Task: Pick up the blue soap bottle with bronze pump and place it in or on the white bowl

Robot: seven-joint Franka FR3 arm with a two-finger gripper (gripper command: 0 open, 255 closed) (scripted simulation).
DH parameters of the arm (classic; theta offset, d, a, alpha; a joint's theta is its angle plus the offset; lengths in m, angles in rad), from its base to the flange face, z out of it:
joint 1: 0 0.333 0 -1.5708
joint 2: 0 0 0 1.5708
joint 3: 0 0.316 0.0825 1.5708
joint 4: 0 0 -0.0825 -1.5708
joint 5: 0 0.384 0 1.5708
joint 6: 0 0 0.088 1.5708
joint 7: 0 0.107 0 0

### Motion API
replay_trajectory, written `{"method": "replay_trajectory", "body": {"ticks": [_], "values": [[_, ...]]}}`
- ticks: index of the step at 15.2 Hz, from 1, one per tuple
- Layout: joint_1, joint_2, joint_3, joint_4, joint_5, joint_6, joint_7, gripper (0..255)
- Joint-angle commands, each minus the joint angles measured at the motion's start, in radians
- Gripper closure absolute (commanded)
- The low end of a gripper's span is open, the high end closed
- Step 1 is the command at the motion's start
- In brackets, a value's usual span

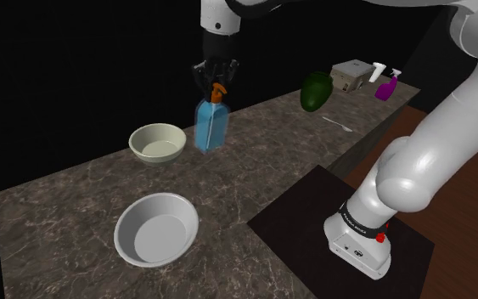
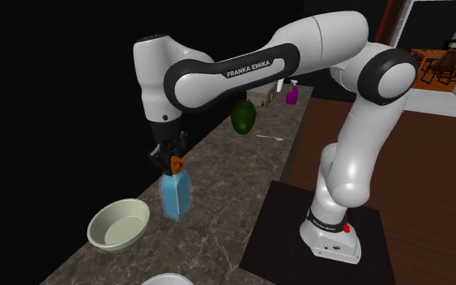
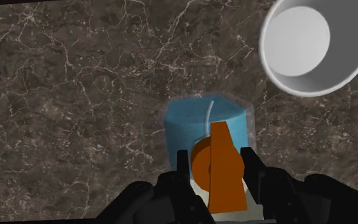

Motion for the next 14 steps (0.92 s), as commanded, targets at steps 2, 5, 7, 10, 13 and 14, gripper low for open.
{"method": "replay_trajectory", "body": {"ticks": [2, 5, 7, 10, 13, 14], "values": [[0.031, 0.016, 0.041, 0.044, -0.002, -0.028, 0.075, 255], [0.064, 0.051, 0.082, 0.101, -0.012, -0.053, 0.152, 255], [0.087, 0.08, 0.109, 0.146, -0.023, -0.071, 0.204, 255], [0.124, 0.133, 0.149, 0.224, -0.045, -0.101, 0.285, 255], [0.168, 0.199, 0.185, 0.316, -0.077, -0.136, 0.366, 255], [0.185, 0.224, 0.196, 0.35, -0.09, -0.149, 0.394, 255]]}}
